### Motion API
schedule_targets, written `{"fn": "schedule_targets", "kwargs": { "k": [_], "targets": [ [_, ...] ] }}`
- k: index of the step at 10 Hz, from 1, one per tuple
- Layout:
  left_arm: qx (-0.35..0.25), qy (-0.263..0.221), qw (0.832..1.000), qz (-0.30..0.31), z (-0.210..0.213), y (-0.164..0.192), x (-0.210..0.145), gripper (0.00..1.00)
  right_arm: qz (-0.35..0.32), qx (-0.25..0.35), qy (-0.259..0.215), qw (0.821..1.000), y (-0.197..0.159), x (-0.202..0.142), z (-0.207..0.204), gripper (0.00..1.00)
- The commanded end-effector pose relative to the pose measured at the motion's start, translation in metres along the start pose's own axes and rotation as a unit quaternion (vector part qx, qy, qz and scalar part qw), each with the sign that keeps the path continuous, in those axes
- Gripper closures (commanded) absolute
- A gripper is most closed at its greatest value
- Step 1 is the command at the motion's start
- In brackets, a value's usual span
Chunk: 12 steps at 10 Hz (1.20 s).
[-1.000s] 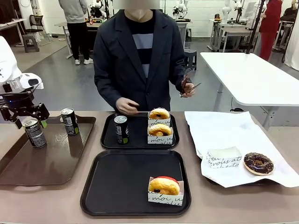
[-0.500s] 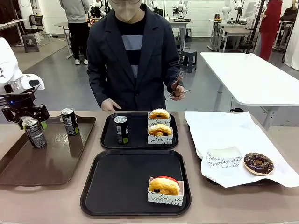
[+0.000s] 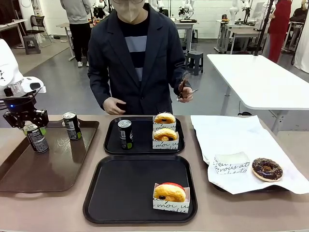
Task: Set up donuts and drinks on trays.
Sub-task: Pick up one Pepsi coke from the Handle tray and place it on the Flat Tray without a Pepsi coke.
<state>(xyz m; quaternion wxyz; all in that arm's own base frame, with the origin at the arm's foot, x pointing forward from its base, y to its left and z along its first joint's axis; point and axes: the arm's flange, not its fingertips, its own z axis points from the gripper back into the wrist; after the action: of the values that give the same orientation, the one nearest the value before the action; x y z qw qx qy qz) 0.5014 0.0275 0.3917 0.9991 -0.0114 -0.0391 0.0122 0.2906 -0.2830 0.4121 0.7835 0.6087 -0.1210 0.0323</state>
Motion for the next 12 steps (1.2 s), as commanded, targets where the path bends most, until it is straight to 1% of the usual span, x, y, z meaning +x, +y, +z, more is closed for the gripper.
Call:
{"fn": "schedule_targets", "kwargs": {
  "k": [1,2,3,5,6,7,8,9,11,12],
  "targets": [
    [-0.002,0.012,1.000,0.007,-0.003,0.005,0.004,0.96,0.003,0.004,-0.001,1.000,0.001,0.000,0.000,0.00],
    [-0.002,0.013,1.000,0.008,-0.001,0.005,0.004,0.96,0.003,0.004,-0.001,1.000,0.001,0.000,0.000,0.00],
    [-0.006,0.019,1.000,-0.004,0.009,0.003,-0.001,1.00,0.003,0.004,-0.001,1.000,0.001,0.000,0.000,0.00],
    [0.000,0.043,0.999,-0.012,0.081,-0.005,-0.037,1.00,0.003,0.004,-0.001,1.000,0.001,0.000,0.000,0.00],
    [-0.004,0.025,0.999,-0.019,0.119,-0.010,-0.063,1.00,0.003,0.004,-0.001,1.000,0.001,0.000,0.000,0.00],
    [-0.011,0.018,0.999,-0.026,0.146,-0.013,-0.085,1.00,0.003,0.004,-0.001,1.000,0.001,0.000,0.000,0.00],
    [-0.007,0.005,0.999,-0.036,0.163,-0.015,-0.104,1.00,0.003,0.004,-0.001,1.000,0.001,0.000,0.000,0.00],
    [-0.001,0.005,0.999,-0.034,0.169,-0.015,-0.110,1.00,0.003,0.004,-0.001,1.000,0.001,0.000,0.000,0.00],
    [-0.006,0.028,1.000,0.008,0.168,-0.002,-0.106,1.00,0.003,0.004,-0.001,1.000,0.001,0.000,0.000,0.00],
    [-0.009,0.010,1.000,-0.021,0.185,-0.016,-0.118,1.00,0.003,0.004,-0.001,1.000,0.001,0.000,0.000,0.00]
  ]
}}
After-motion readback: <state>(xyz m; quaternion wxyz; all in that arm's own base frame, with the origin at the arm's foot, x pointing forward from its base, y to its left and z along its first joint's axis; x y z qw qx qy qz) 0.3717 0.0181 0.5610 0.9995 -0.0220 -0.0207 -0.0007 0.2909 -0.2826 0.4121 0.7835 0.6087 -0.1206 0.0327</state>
